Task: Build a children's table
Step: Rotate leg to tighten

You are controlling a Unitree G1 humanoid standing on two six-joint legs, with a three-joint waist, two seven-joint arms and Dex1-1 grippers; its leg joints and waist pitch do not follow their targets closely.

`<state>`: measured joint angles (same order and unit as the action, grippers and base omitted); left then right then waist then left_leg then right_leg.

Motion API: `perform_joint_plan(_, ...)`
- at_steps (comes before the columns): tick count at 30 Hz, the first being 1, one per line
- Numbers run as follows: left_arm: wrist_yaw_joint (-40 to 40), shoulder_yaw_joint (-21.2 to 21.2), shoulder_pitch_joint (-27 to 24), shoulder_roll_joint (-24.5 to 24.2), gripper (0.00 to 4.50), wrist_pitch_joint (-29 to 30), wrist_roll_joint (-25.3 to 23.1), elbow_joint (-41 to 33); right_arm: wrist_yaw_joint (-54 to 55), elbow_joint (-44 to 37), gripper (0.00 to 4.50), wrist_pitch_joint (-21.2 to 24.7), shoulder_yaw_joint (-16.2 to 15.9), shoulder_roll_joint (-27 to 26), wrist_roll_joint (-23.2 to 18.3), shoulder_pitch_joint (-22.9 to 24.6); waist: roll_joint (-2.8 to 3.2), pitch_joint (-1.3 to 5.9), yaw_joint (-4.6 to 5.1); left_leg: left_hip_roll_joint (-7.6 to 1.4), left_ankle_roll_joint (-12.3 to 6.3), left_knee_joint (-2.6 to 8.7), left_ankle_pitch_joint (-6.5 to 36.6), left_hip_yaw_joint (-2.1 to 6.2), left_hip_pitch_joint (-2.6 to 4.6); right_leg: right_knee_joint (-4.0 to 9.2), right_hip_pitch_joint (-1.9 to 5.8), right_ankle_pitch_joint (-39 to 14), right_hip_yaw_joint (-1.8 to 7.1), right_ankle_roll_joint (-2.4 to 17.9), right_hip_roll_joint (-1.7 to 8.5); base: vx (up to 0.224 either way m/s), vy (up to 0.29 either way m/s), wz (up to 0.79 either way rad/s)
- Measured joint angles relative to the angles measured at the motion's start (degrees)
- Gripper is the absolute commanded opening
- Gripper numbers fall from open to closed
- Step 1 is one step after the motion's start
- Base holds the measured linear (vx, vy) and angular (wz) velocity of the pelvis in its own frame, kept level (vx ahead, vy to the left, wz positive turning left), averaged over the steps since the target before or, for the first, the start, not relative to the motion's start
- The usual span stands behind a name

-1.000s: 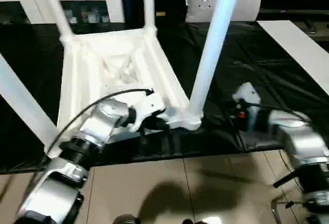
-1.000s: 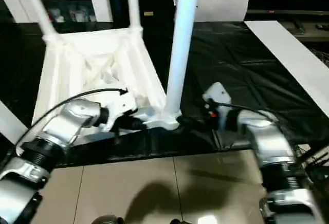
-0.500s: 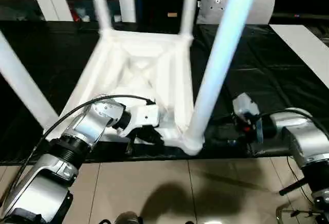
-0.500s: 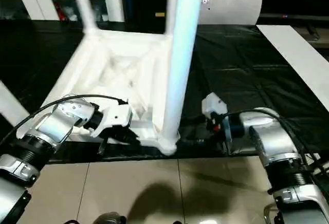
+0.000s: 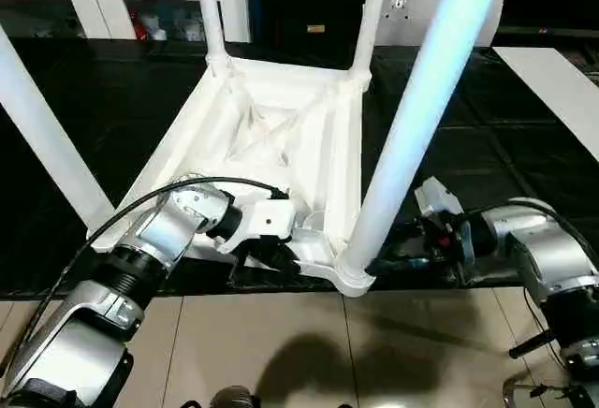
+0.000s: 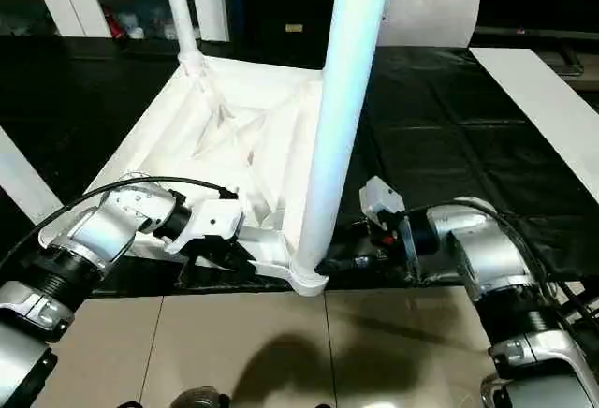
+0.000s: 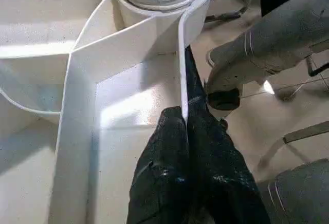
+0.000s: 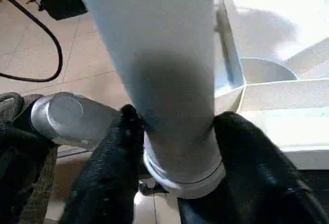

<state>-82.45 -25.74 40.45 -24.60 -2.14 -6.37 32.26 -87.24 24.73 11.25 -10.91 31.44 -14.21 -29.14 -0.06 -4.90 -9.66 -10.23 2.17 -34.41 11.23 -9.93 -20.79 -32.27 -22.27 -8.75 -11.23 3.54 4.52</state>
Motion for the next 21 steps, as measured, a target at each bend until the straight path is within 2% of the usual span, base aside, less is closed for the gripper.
perform_joint_plan(7, -1.05, 0.06, -0.05, -0.23, 0.0, 0.69, 0.25, 0.0, -0.82, 0.78, 1.68, 0.64, 0.54, -0.47, -1.1, 0.77, 0.0, 0.0, 0.18, 0.0, 0.02, 0.01, 0.01, -0.01, 0.19, 0.0, 0.13, 0.0, 0.0, 0.0, 0.0, 0.0, 0.0, 0.0)
perform_joint_plan(10, -0.88, 0.72, -0.14, -0.06, 0.0, 3.55, 0.66, -0.33, 0.47, 0.58, 1.42, 2.45, 1.57, -1.02, -1.72, 2.23, -0.01, 0.01, 0.31, 0.0, 0.3, 0.06, 0.18, -0.04, 0.49, 0.04, 0.37, -0.02, 0.0, -0.03, 0.0, 0.0, 0.0, 0.0)
perform_joint_plan(13, 1.25, 2.01, -0.78, 0.4, 0.0, 10.28, 0.73, -1.81, 5.85, -0.84, 1.18, 5.39, 2.19, -2.4, -1.47, 3.84, 0.01, 0.01, 1.01, 0.0, 0.35, 0.09, 0.18, -0.04, 0.68, 0.05, 0.51, -0.02, 0.01, -0.03, 0.0, 0.0, 0.0, 0.0)
perform_joint_plan(16, 7.55, 4.43, -0.92, 1.93, 0.0, 15.61, -0.01, -1.65, 15.44, -0.49, 1.03, 6.87, 4.71, -5.66, 0.21, 3.65, 0.0, 0.01, 2.98, 0.0, 0.56, 0.07, 0.03, -0.04, 0.8, 0.18, 0.58, -0.02, -0.06, -0.03, 0.0, 0.0, 0.0, 0.0)
perform_joint_plan(19, 17.8, 8.17, -0.58, 6.28, 0.0, 21.56, -0.16, -0.08, 30.1, 2.89, 0.81, 9.04, 8.47, -11.66, 1.83, 1.05, 0.04, -0.03, 5.81, -0.43, 0.6, -0.06, 0.01, 0.02, 0.71, 0.86, 0.71, -0.02, -0.89, -0.03, 0.01, 0.0, 0.0, 0.0)
perform_joint_plan(20, 21.67, 9.64, -0.35, 8.02, 0.0, 23.83, -0.16, 0.26, 36.19, 3.56, 0.71, 9.95, 9.52, -14.33, 2.74, -0.37, 0.17, -0.11, 6.85, -0.77, 0.61, -0.06, 0.01, 0.08, 0.64, 1.35, 0.84, -0.01, -1.53, -0.04, 0.01, -0.03, 0.018, -0.19)
perform_joint_plan(21, 23.9, 10.35, -0.2, 9.16, 0.0, 25.12, -0.13, 0.28, 39.9, 3.59, 0.71, 10.55, 10.05, -15.8, 3.04, -1.08, 0.21, -0.14, 7.42, -0.88, 0.62, -0.08, 0.01, 0.15, 0.56, 1.5, 0.84, -0.01, -1.79, -0.04, 0.01, -0.03, 0.018, -0.19)
